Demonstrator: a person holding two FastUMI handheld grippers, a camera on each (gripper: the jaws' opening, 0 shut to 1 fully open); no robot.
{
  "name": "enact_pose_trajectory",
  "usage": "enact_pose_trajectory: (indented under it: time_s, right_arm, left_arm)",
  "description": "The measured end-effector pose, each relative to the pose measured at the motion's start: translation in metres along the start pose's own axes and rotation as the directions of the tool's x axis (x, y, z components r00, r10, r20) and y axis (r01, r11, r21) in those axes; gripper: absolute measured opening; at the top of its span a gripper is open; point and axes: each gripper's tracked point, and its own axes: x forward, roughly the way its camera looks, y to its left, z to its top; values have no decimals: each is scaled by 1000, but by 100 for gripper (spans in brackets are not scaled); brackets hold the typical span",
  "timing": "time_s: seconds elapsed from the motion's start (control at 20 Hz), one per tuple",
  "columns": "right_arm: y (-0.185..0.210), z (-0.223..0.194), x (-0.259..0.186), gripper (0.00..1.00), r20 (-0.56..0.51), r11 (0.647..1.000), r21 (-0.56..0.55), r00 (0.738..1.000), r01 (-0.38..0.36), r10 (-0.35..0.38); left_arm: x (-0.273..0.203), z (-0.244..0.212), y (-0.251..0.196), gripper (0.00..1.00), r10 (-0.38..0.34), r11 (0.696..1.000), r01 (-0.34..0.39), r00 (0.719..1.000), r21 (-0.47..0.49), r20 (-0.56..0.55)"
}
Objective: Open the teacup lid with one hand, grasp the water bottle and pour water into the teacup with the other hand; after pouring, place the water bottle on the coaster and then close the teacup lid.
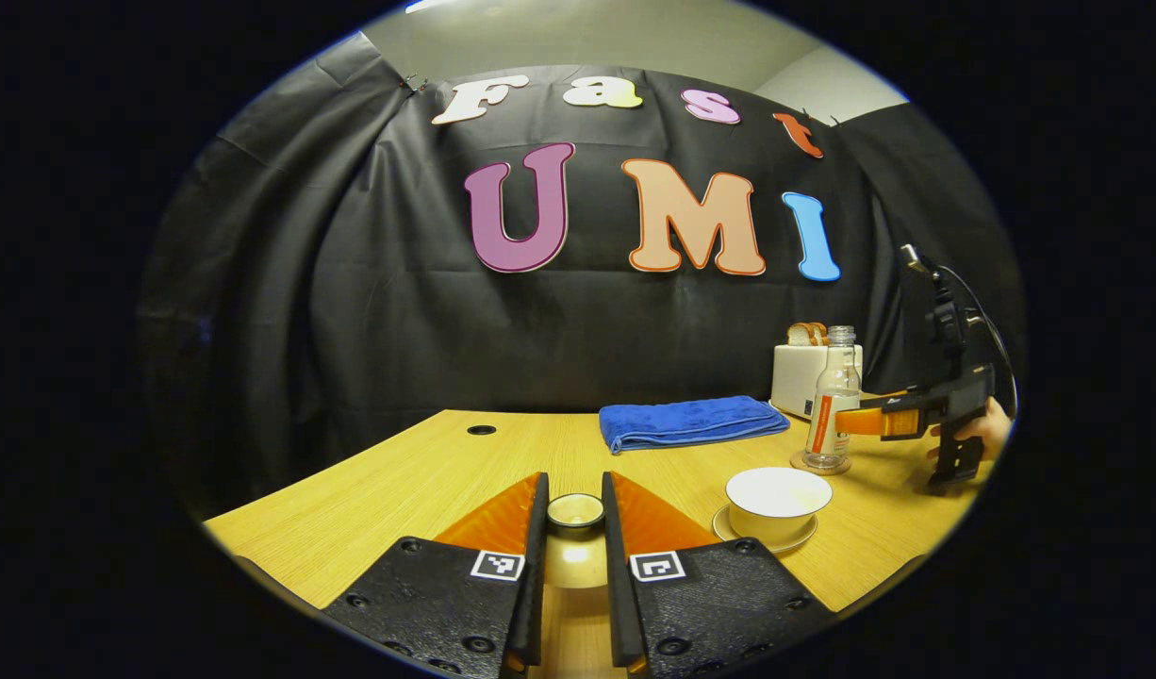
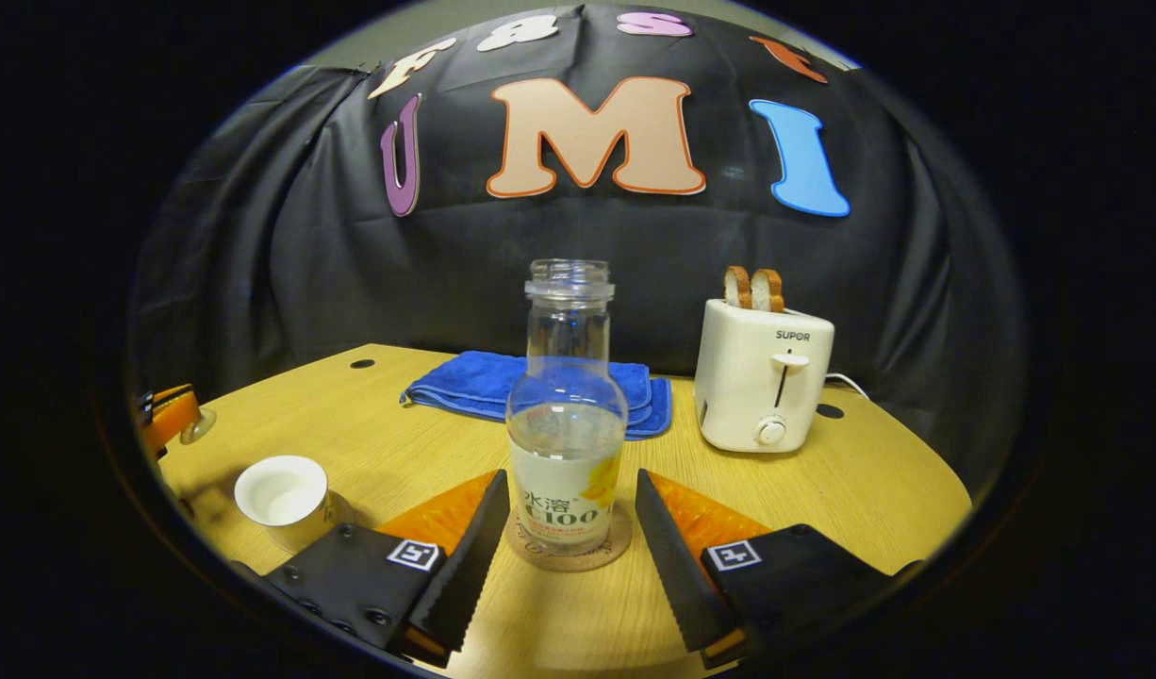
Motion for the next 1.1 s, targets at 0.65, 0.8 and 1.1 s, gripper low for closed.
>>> enact_pose_trajectory:
  time_s: [0.65, 0.8, 1.1]
  right_arm:
    - [-48, -14, -60, 87, 77, 999, 30, 997, 14, -16]
    - [-56, -15, -66, 87, 104, 999, 45, 994, 21, -25]
    - [-63, -9, -76, 86, 150, 998, 62, 988, 28, -37]
  left_arm:
    - [17, -1, -79, 26, -143, 990, 143, 990, 1, 2]
    - [22, 0, -93, 26, -159, 987, 159, 987, 2, 1]
    - [28, -1, -112, 26, -176, 984, 176, 984, -8, 2]
